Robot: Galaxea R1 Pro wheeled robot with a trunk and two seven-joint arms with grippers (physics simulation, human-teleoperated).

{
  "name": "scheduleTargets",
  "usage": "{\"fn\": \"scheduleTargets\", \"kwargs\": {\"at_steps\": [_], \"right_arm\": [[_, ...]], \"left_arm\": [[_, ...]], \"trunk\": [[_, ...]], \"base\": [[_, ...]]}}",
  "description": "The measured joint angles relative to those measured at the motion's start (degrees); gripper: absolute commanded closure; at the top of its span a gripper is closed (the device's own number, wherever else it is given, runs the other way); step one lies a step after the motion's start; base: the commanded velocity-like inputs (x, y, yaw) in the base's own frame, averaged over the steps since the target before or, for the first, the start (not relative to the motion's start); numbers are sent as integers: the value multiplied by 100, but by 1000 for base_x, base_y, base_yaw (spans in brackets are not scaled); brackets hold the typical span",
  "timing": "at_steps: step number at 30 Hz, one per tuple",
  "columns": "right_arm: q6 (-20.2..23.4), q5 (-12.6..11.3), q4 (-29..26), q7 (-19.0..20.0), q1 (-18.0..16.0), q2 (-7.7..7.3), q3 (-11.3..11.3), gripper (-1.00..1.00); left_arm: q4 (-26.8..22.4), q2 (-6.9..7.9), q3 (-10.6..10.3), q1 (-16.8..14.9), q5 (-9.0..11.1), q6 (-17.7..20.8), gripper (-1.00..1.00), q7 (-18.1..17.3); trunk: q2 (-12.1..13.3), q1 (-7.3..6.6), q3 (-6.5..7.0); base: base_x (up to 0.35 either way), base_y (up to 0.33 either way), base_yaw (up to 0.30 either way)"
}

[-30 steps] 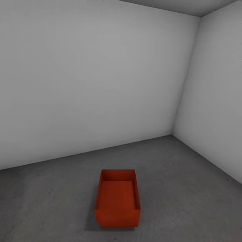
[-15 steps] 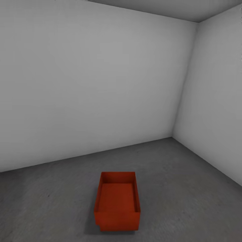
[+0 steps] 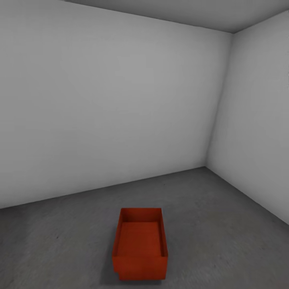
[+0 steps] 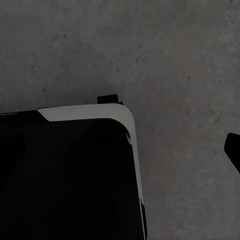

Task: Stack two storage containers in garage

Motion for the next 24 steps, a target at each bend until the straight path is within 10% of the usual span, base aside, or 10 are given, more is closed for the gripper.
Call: {"fn": "scheduleTargets", "kwargs": {"at_steps": [24], "right_arm": [[-7,44,-5,-7,-1,-1,28,-100]], "left_arm": [[9,-30,2,1,10,-14,-100,46]], "trunk": [[1,0,148]], "base": [[0,0,21]]}}
